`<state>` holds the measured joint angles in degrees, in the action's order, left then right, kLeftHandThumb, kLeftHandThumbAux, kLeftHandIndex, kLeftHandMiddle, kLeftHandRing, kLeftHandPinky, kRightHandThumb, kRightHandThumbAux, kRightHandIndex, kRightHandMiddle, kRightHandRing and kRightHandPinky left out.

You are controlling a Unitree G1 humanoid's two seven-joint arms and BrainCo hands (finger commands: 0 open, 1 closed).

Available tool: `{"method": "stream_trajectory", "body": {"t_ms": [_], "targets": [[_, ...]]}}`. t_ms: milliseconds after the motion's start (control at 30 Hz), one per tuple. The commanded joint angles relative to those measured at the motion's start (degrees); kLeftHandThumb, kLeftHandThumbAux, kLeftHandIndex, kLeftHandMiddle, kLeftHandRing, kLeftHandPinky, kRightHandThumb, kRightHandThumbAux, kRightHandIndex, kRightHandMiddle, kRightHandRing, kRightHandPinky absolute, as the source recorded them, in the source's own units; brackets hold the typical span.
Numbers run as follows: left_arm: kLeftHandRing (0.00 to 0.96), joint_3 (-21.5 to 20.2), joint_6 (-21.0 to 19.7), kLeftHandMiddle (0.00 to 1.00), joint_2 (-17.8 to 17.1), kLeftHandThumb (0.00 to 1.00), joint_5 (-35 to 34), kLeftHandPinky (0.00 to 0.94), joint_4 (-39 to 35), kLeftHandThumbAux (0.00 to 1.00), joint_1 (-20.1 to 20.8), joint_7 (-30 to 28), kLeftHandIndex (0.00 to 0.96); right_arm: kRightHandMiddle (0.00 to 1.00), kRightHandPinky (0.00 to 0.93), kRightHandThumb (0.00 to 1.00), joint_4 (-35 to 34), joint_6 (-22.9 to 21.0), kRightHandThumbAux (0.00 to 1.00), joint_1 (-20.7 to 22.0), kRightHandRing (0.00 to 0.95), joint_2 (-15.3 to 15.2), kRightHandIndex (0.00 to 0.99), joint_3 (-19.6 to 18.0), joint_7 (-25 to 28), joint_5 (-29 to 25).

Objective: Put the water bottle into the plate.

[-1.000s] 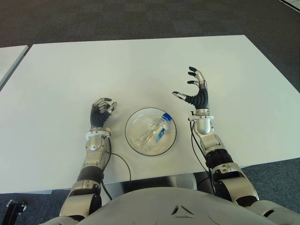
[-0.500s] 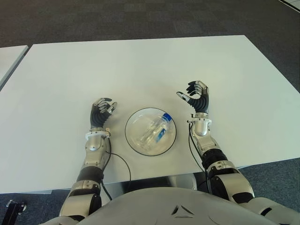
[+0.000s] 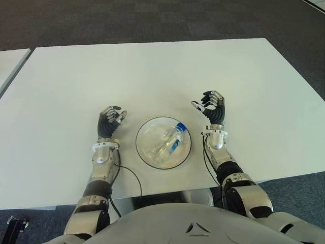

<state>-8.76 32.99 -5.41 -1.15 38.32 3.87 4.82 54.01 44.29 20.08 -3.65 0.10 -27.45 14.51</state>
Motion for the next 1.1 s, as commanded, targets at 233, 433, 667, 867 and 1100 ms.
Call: {"method": "stream_trajectory", "body": {"t_ms": [233,433,667,867,1100], "targets": [[0.702,-0.2,-1.43,0.711,-0.21,0.706,-0.17,0.682,0.46,0.717,-0.66,-0.48,0.435,0.639,0.651,0.708,5.39,0.68,0.727,1.33,0.644,-0.27,0.434,-1.55,4.77,-3.21],[0.697,-0.22,-1.71,0.707,-0.28,0.705,-0.48,0.675,0.28,0.716,-0.73,-0.93,0.435,0.638,0.668,0.707,6.64,0.02,0.728,1.75,0.65,-0.48,0.434,-1.56,5.71,-3.14],[0.696,-0.54,-1.67,0.706,-0.26,0.706,-1.03,0.674,0.43,0.716,-0.62,-1.42,0.435,0.639,0.665,0.706,8.1,-0.87,0.728,2.16,0.652,-0.61,0.434,-1.69,6.77,-3.4],[0.697,-0.59,-1.28,0.706,-0.25,0.706,-1.1,0.675,0.43,0.716,-0.65,-1.54,0.435,0.638,0.662,0.706,9.09,-1.82,0.728,2.41,0.65,-0.54,0.434,-1.9,9.12,-4.34],[0.698,-0.63,-1.22,0.705,-0.3,0.706,-1.22,0.674,0.33,0.716,-0.68,-1.72,0.435,0.64,0.65,0.708,9.95,-2.66,0.728,2.76,0.647,0.13,0.434,-2.81,11.65,-6.31]]}}
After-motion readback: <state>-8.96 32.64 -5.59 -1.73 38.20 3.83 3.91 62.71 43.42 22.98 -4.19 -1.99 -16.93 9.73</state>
